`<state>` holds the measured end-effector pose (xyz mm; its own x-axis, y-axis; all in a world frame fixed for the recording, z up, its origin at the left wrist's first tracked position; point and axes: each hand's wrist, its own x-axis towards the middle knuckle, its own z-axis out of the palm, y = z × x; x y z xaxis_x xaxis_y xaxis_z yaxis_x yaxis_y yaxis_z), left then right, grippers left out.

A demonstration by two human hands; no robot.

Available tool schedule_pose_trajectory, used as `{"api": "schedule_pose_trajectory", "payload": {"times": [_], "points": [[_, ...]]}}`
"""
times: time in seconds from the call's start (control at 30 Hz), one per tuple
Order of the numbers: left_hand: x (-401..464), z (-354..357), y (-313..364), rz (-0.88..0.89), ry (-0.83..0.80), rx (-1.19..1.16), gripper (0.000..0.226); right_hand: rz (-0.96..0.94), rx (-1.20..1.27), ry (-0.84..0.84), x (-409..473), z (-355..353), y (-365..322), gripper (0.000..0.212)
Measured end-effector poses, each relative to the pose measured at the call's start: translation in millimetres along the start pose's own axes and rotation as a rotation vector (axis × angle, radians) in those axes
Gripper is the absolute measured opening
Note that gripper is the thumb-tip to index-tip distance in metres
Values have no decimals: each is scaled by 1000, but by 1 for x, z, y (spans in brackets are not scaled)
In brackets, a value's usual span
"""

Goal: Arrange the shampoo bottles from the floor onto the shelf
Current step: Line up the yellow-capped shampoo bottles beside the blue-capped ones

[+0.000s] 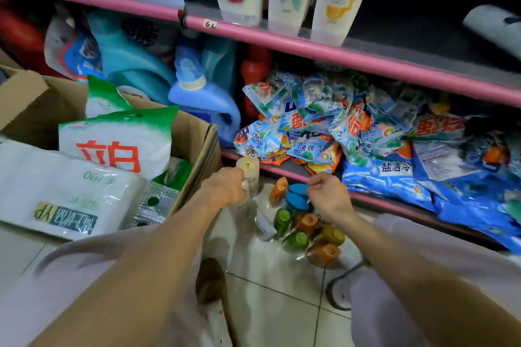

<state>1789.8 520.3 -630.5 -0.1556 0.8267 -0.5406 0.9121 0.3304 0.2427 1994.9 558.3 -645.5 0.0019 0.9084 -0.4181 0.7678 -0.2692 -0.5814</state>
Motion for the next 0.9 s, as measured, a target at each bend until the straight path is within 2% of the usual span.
{"api": "schedule_pose_trajectory", "payload": {"times": [0.13, 0.27, 0.4, 0.57, 0.7, 0.9], "points": [[9, 35, 3, 53, 61, -33, 40, -5, -139, -94, 15, 27, 12, 30], [22, 54, 3, 31, 215, 30, 51, -100, -257, -152, 29, 48, 9, 37], [38, 56, -13, -135, 160, -63, 54, -135, -318, -168, 42, 68, -2, 40], [52, 70, -20, -173, 76, -155, 65, -346, -304, -161, 50, 92, -23, 60], [63, 85, -23, -186, 102, -210, 65, -575, -405, -192, 58, 110, -40, 68], [63, 101, -27, -183, 187, -232, 55, -587, -527, -262, 75, 124, -46, 90]]}}
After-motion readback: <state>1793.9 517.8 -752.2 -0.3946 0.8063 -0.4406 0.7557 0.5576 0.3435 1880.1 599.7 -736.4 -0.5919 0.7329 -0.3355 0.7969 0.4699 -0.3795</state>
